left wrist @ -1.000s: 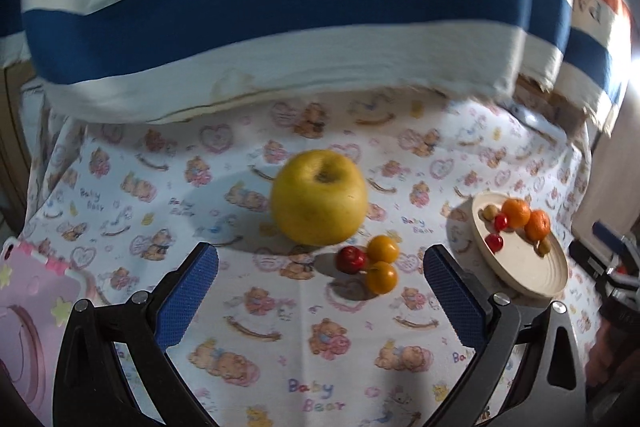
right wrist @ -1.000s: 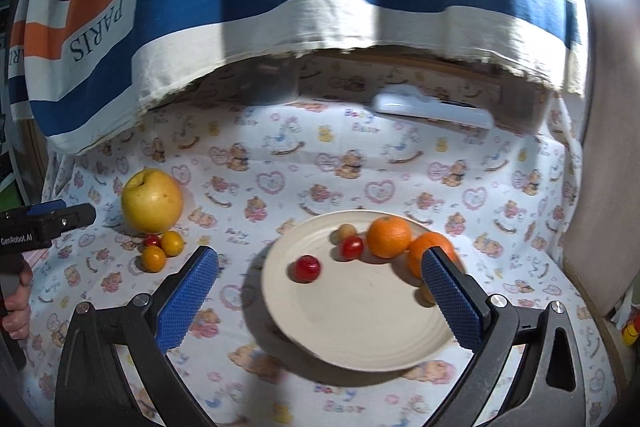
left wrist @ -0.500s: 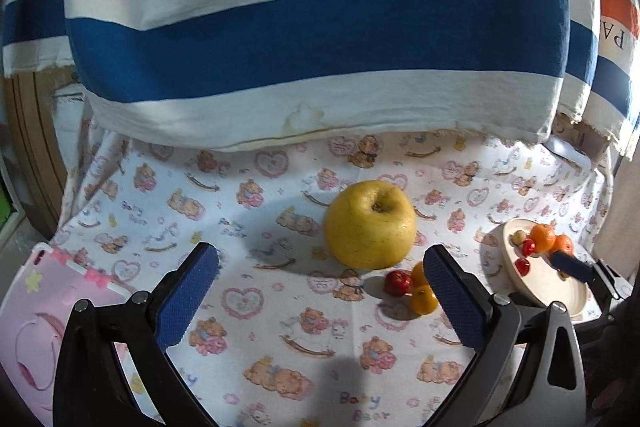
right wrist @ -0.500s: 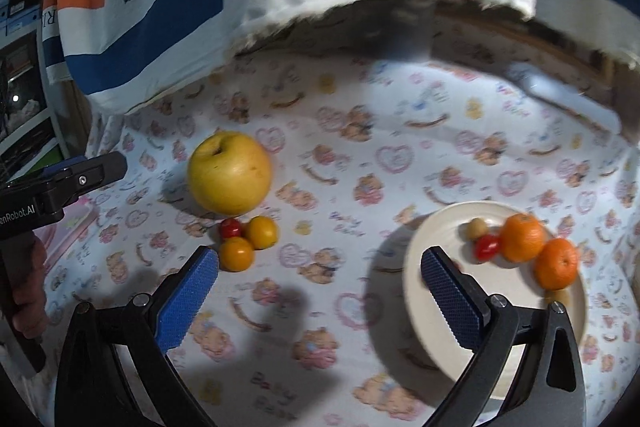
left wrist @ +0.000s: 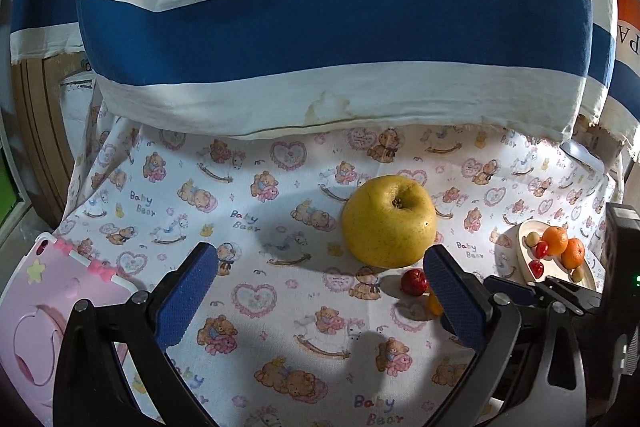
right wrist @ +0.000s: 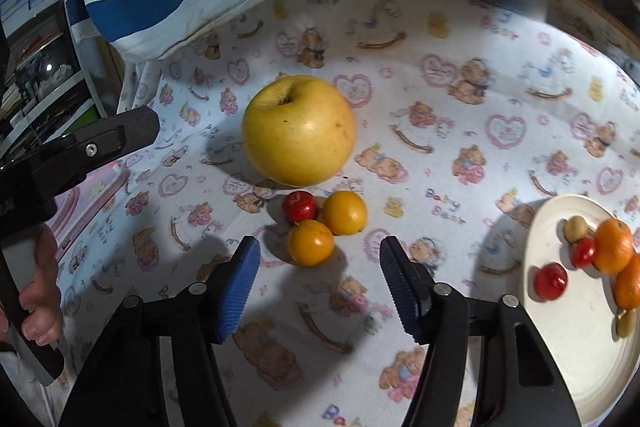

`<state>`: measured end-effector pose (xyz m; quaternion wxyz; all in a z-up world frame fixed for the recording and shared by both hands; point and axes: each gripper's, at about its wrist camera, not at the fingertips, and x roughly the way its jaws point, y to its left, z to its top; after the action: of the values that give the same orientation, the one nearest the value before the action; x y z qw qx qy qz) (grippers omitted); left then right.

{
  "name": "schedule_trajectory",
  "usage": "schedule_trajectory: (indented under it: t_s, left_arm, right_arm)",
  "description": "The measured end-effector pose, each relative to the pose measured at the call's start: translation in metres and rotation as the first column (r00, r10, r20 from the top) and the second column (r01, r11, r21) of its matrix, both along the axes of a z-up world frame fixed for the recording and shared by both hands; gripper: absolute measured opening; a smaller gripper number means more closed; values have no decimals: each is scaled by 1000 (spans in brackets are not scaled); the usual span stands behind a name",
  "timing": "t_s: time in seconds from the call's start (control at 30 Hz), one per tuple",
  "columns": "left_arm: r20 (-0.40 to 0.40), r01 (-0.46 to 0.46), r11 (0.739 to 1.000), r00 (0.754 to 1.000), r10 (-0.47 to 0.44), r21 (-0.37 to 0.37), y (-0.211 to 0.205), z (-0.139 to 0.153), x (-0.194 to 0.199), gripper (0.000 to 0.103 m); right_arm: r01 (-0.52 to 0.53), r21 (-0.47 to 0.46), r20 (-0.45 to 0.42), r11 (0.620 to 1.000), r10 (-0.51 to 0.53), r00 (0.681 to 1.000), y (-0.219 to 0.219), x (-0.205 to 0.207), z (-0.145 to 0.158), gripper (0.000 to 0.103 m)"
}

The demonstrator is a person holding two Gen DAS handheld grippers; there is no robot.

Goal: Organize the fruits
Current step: 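Grasp a small yellow-orange fruit with the right tool, then grasp a small red fruit with the left tool while the right tool holds its fruit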

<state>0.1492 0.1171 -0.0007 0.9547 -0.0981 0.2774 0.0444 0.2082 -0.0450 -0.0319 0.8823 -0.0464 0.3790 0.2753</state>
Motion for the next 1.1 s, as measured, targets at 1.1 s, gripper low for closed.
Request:
schedule_trajectory:
  t_s: [1.1]
  left_arm:
    - [-68, 127, 992, 989, -128, -26, -22, -9, 10, 66]
  right_arm:
    - [174, 78, 267, 982, -188, 945, -47, -9, 32, 30]
